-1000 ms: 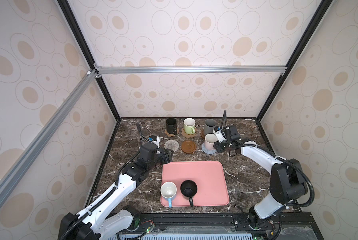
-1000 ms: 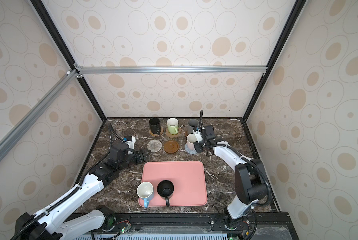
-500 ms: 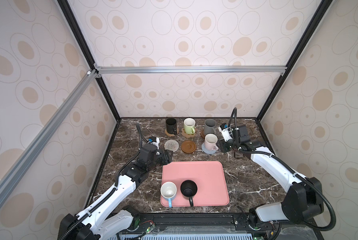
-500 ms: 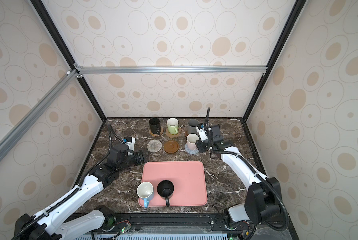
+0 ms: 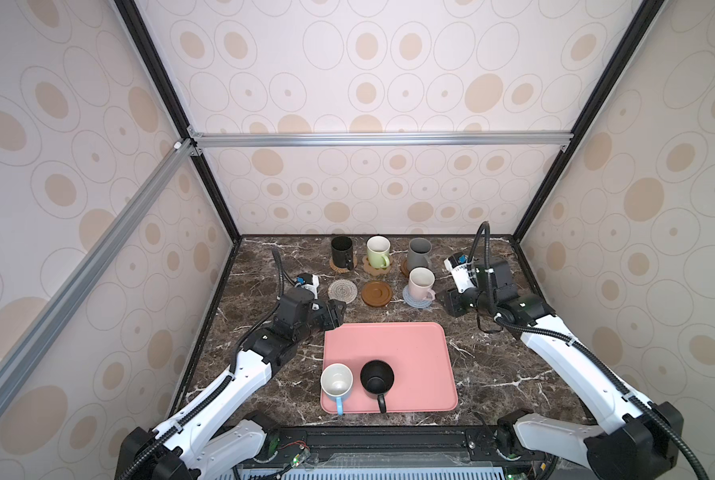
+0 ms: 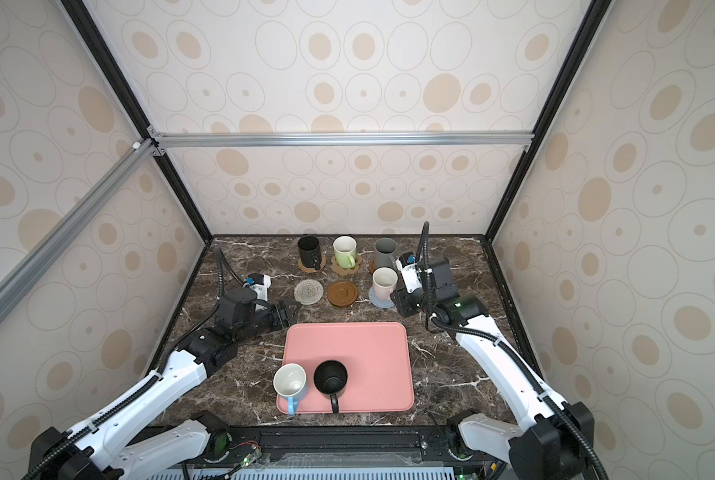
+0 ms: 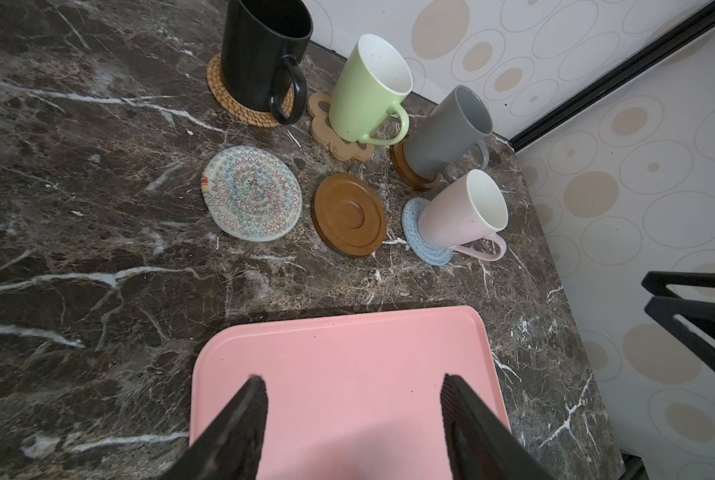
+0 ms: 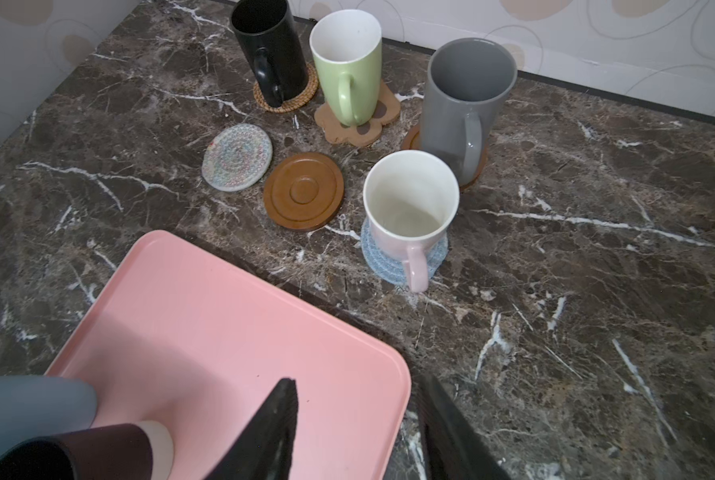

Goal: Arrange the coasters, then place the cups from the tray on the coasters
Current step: 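Move the right gripper back over the black mug on the tray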

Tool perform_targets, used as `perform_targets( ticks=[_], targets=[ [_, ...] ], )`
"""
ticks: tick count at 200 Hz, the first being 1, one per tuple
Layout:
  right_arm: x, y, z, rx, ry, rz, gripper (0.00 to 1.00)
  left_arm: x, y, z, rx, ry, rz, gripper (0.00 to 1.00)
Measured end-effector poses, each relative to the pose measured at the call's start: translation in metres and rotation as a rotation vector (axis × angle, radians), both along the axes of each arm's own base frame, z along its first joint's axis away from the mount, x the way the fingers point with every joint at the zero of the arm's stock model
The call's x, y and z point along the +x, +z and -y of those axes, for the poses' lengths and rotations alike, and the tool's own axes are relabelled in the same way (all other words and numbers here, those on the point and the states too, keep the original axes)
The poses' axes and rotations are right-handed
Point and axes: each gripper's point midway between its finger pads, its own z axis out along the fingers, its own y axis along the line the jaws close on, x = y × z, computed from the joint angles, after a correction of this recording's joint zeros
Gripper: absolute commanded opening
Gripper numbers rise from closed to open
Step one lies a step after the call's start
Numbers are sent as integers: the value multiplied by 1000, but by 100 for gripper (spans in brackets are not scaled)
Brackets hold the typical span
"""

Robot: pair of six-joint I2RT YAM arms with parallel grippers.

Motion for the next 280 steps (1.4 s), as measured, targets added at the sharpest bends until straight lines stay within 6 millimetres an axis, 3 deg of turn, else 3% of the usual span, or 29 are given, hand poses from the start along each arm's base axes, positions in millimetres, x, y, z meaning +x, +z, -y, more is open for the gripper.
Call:
perform_targets(
  ticks=[33, 140, 280],
  targets=[
    [-23, -1, -8, 1, 4, -29, 51, 1, -5, 1, 6, -2, -13, 67],
    [-79, -30, -37, -14, -2, -204, 51, 6, -18, 5, 17, -10, -46, 67],
    [-114, -41, -47, -29, -48, -293, 52, 10, -29, 10, 23, -21, -71, 67]
  ],
)
